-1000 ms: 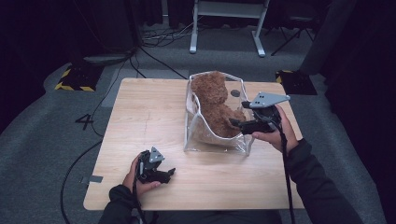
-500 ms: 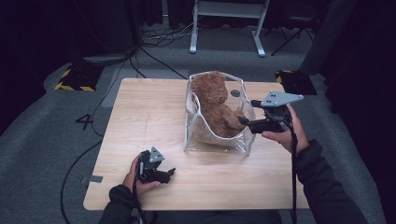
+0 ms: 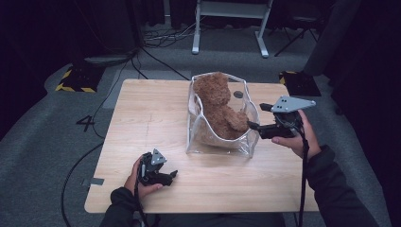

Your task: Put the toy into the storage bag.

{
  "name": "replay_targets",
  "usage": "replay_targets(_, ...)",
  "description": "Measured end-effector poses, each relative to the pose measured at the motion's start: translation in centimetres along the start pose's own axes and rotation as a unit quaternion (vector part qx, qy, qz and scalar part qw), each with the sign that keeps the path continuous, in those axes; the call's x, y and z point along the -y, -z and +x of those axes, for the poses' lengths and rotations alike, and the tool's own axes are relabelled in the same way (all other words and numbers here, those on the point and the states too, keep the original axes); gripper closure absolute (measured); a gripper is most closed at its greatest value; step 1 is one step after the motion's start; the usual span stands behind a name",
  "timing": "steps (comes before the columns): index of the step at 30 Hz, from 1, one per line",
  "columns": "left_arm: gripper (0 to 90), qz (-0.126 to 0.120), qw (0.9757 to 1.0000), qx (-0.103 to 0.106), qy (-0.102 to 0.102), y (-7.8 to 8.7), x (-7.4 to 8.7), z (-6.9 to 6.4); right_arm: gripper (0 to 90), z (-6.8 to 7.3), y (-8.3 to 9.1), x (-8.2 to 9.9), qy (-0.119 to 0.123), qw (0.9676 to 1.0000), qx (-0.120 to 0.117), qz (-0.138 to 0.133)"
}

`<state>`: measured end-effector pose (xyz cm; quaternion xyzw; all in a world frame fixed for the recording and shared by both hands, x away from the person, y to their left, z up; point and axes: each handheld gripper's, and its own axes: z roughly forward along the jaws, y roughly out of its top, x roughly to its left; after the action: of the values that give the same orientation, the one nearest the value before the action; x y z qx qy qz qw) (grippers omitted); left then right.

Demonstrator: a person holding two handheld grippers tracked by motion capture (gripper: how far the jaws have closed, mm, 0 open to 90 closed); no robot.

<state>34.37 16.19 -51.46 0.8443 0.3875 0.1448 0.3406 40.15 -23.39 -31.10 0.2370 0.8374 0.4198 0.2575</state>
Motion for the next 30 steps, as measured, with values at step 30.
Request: replay_targets(30,15.9,0.0,1.0,0.0,0.0,0.0,0.0,0.0,25.2,-0.3,1.6,2.6,0.008,0.9995,0.012,0.027)
